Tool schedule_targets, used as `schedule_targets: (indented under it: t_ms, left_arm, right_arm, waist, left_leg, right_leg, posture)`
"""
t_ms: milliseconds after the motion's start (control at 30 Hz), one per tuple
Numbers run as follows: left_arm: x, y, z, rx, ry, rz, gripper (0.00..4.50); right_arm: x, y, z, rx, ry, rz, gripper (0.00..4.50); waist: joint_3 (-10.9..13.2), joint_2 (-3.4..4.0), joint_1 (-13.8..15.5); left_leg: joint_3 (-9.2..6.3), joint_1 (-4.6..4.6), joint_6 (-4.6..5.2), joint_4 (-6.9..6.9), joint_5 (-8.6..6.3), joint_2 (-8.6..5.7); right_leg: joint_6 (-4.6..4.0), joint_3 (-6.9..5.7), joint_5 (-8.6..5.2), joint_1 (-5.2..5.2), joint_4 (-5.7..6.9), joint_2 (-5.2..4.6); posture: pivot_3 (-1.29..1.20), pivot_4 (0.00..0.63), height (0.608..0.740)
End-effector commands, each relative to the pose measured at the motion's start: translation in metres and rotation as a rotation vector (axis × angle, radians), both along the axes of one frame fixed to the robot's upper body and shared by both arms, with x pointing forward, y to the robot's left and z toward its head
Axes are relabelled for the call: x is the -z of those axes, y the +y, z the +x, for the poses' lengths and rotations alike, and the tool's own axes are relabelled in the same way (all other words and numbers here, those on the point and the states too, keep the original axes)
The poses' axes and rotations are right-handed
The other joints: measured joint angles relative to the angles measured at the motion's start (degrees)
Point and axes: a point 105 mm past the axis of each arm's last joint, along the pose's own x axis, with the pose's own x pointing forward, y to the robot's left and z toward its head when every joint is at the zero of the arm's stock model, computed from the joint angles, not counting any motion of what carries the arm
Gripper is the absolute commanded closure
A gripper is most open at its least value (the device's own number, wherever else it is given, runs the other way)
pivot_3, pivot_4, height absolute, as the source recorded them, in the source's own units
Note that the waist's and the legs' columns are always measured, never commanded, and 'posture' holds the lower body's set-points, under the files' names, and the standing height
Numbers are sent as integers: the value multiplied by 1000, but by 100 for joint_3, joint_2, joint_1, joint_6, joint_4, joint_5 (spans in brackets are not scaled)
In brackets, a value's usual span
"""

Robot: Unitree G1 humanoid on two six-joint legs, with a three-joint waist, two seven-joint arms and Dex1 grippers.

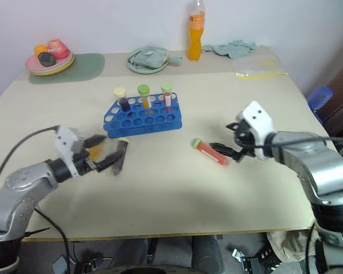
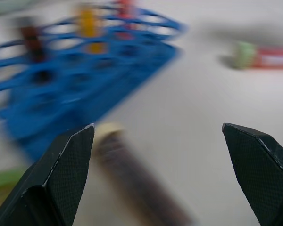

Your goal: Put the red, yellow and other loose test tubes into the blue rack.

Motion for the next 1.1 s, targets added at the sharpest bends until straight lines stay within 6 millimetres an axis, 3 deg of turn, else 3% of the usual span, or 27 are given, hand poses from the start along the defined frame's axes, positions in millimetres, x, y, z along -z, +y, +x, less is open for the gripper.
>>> schedule_targets:
  t_ms: [33,300,567,667,833,867,967,1100]
  left_arm:
    - [5,-20,-3,99,-20,9,24]
    - [19,-60,-22,268,-51,34,24]
    - [25,-76,-36,290,-74,19,24]
    - [29,-78,-36,282,-73,15,0]
    - [38,-80,-37,274,-68,11,0]
    - [40,-79,-37,272,-67,11,0]
    - [41,-73,-36,262,-71,9,0]
    - [39,-60,-28,192,-75,-22,0]
  right_arm:
    - [3,11,1,39,84,-78,0]
    - [9,17,13,89,245,-180,0]
    - [21,20,24,115,341,-214,0]
    - [27,22,25,100,356,-225,872]
    - [27,25,28,83,350,-218,3501]
    - [23,27,28,72,338,-215,3786]
    - [4,32,26,5,238,-185,3810]
    - [-43,59,16,-251,-138,-13,3810]
  waist:
    - [1,-2,32]
    - [1,-1,1]
    - [1,-1,-2]
    - [1,-1,1]
    - [1,-1,-1]
    - [1,-1,-9]
    - [1,0,-1]
    - [1,-1,15]
  left_leg:
    - [-1,-3,0,0,0,-3]
    - [-5,-16,2,1,0,-8]
    - [-3,-15,2,2,0,-8]
    - [-2,-15,2,4,1,-8]
    - [-2,-15,2,8,0,-9]
    - [-2,-15,2,8,0,-9]
    - [-2,-16,2,8,1,-9]
    - [-2,-20,3,10,0,-9]
  right_leg:
    - [0,0,0,-2,0,-3]
    - [1,-3,0,-13,-1,-5]
    - [1,-3,0,-16,5,-4]
    - [1,-3,0,-16,8,-4]
    - [1,-3,0,-16,12,-4]
    - [2,-3,0,-18,15,-3]
    - [1,-2,0,-23,20,-3]
    - [3,-3,0,-24,20,-3]
  posture:
    - [0,150,740]
    - [0,150,740]
    - [0,150,740]
    - [0,150,740]
    - [0,150,740]
    - [0,150,740]
    - [0,150,740]
    - [0,150,740]
